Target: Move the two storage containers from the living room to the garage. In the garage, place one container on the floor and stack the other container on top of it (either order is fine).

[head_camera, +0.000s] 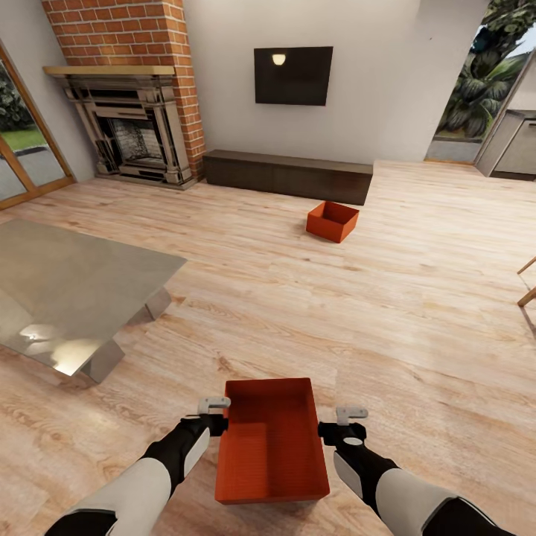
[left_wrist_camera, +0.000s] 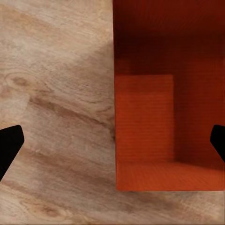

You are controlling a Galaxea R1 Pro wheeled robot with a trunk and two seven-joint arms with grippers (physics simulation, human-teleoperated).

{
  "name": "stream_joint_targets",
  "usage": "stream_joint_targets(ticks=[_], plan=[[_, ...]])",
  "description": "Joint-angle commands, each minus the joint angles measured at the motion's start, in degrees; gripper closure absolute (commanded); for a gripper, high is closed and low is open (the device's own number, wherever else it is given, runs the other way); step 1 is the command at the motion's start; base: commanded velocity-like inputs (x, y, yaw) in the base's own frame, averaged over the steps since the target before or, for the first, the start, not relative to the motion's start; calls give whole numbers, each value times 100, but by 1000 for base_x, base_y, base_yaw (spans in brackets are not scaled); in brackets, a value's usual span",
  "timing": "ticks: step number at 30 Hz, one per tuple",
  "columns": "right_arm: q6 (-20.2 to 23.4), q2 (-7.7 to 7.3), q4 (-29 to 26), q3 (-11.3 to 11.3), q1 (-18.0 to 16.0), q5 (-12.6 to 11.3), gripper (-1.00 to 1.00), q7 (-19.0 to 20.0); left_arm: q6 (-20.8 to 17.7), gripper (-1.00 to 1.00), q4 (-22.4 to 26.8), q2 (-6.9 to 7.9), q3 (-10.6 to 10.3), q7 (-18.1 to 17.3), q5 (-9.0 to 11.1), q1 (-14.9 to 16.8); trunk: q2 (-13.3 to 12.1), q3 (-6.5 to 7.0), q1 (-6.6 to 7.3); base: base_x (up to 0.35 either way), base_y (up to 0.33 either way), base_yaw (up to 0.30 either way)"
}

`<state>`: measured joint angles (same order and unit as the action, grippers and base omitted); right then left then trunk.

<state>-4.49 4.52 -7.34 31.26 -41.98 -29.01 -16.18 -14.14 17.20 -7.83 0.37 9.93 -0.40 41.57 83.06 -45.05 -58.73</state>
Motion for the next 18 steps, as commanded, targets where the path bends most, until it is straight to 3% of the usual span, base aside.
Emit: stream_joint_targets(ticks=[1,8,9,18], plan=[[-26,-1,4,47,-4,-61,-100,-20,-4,-100,12,-6,6,21,-3,0,2,-4,0,0,0,0],[-26,-4,4,55,-4,-61,-100,-22,4,-100,67,-86,12,56,2,0,2,-4,0,0,0,0],[-26,-4,4,62,-4,-61,-100,-18,2,-100,87,-88,15,211,2,0,42,-22,-22,0,0,0],[-20,4,8,55,-4,-65,-100,-17,7,-100,56,-71,16,242,4,0,403,-184,-219,0,0,0]])
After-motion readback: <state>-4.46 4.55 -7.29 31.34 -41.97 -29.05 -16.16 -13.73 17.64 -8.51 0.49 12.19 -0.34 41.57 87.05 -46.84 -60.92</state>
